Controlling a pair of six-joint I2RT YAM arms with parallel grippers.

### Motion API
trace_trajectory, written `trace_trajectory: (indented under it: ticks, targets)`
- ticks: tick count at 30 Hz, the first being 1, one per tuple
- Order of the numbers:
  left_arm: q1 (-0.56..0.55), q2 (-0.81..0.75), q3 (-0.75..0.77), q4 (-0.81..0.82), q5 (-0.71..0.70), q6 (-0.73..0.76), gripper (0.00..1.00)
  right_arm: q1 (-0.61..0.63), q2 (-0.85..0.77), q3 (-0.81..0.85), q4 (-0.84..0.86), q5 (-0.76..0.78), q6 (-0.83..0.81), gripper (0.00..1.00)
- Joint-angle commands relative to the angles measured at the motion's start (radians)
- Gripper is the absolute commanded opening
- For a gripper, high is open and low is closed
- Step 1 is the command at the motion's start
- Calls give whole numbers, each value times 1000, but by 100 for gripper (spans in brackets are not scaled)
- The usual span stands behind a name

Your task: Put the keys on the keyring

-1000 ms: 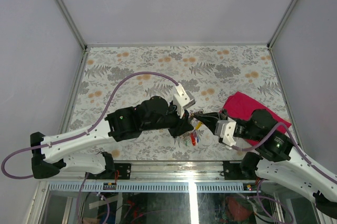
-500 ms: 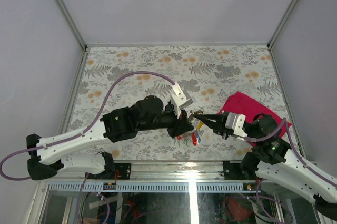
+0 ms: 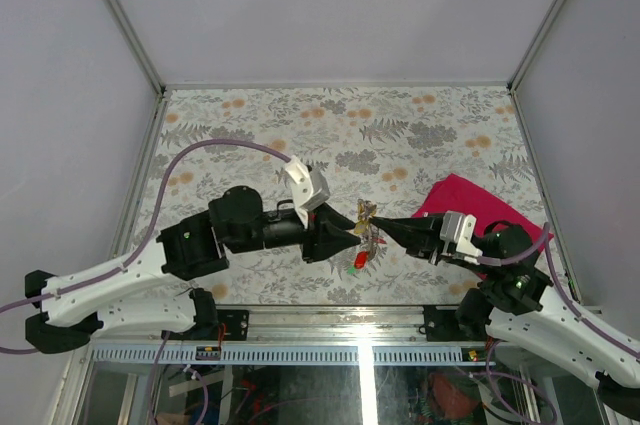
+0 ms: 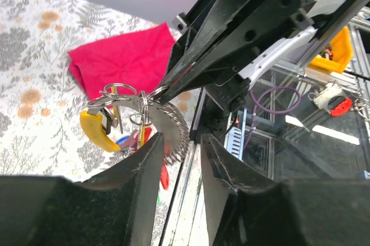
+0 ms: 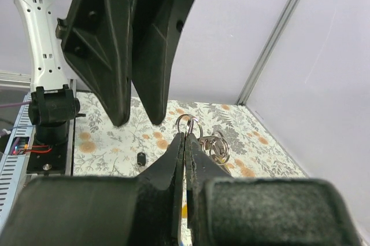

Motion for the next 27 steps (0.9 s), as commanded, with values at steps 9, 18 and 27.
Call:
trace_trajectory:
  ticks: [9, 18, 27]
  targets:
    - [-6, -132, -110, 271, 147, 75, 12, 0, -25, 16, 172, -6, 83, 0]
    - [-6, -132, -115, 336, 278, 101, 13, 0, -18, 31, 190, -17, 118, 0]
    - [-6, -109, -107, 316, 226, 138, 16, 0, -12, 18, 242, -101, 127, 0]
